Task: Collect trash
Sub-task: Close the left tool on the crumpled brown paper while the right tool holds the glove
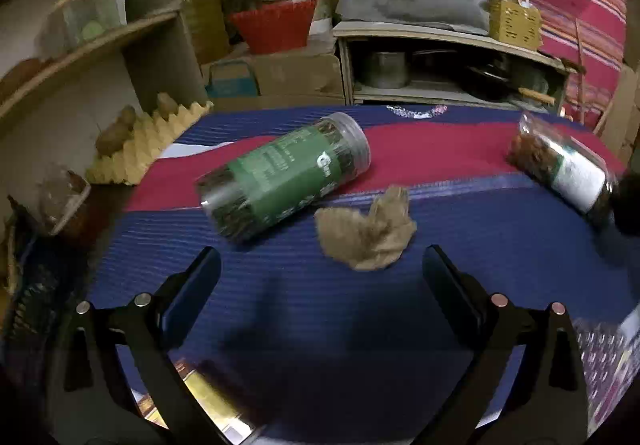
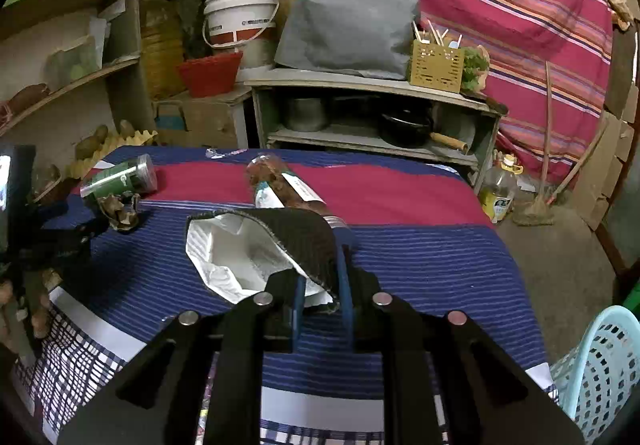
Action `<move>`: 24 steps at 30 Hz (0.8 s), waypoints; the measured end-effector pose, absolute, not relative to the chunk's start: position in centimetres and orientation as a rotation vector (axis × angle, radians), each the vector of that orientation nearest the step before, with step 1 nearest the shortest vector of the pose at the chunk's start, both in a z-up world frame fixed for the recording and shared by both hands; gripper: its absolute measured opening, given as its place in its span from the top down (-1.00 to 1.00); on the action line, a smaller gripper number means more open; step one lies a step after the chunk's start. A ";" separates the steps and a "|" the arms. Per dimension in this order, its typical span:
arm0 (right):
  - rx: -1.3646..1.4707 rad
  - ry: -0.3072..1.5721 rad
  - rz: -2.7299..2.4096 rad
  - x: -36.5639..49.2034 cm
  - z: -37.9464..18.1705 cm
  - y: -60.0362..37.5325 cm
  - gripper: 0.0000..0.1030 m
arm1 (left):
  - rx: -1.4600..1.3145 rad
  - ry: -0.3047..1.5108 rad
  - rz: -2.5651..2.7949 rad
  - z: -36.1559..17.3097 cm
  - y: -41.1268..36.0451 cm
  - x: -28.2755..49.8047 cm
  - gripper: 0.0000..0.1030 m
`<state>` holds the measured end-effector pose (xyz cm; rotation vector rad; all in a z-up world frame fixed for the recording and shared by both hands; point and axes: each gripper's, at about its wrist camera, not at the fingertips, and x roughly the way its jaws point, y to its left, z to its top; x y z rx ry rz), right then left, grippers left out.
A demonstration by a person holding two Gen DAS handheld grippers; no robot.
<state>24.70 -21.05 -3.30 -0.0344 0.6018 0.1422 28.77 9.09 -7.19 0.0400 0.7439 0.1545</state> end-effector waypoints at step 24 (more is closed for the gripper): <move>0.021 0.625 0.125 23.9 -3.7 -22.0 0.68 | 0.075 0.806 0.077 -8.3 6.7 32.0 -0.05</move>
